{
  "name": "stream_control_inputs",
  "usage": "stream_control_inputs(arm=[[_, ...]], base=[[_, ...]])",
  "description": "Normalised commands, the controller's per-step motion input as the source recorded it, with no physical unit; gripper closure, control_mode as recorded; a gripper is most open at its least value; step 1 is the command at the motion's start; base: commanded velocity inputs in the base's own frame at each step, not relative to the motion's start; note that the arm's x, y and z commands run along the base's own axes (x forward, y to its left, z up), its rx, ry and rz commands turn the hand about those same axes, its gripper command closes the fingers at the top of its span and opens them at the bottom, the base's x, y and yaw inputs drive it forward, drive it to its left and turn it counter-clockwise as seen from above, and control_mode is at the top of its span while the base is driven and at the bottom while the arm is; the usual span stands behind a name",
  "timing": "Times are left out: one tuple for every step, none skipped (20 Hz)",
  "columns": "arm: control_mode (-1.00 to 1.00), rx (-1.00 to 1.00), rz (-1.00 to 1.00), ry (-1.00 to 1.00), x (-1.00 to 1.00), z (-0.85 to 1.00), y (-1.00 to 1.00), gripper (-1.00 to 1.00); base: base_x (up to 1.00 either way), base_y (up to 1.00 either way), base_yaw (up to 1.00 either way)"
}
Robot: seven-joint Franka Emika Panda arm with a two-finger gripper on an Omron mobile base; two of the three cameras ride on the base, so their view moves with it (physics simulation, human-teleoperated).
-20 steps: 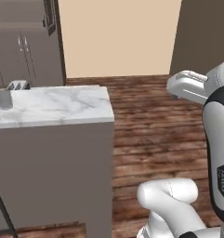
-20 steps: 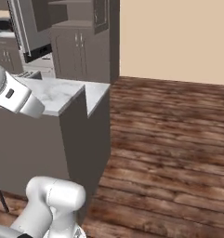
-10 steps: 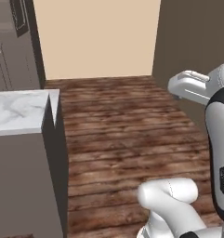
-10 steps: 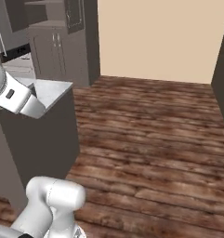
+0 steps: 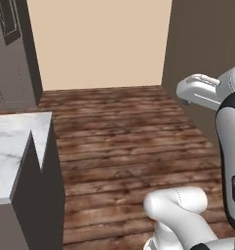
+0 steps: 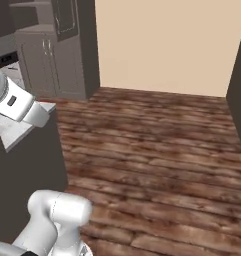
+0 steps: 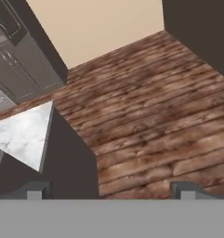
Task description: There is a bowl on the dining counter. Grab a lemon wedge from the fridge and place it in the bowl. Then get the liquor bottle and glass cup from the cabinet and place them next to the bowl.
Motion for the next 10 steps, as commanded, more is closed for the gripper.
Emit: stream_control_inputs(arm=[[1.00,0.00,0.00,0.00,0.00,0.00,0.00,-1.00],[1.00,0.00,0.00,0.00,0.00,0.00,0.00,-1.00],[1.00,0.00,0.00,0.00,0.00,0.00,0.00,-1.00],[1.00,0.00,0.00,0.00,0.00,0.00,0.00,-1.00],[1.00,0.00,0.00,0.00,0.00,0.00,0.00,-1.00],[1.00,0.00,0.00,0.00,0.00,0.00,0.00,-1.00],[1.00,0.00,0.00,0.00,0.00,0.00,0.00,-1.00],[1.00,0.00,0.00,0.00,0.00,0.00,0.00,-1.00],[1.00,0.00,0.00,0.00,0.00,0.00,0.00,-1.00],[1.00,0.00,0.00,0.00,0.00,0.00,0.00,-1.00]], base=[[1.00,-0.16,0.00],[1.00,-0.21,0.00],[1.00,-0.25,0.00],[1.00,-0.26,0.00],[1.00,-0.29,0.00],[1.00,-0.35,0.00],[1.00,-0.36,0.00],[1.00,-0.38,0.00],[1.00,-0.40,0.00],[1.00,-0.37,0.00]])
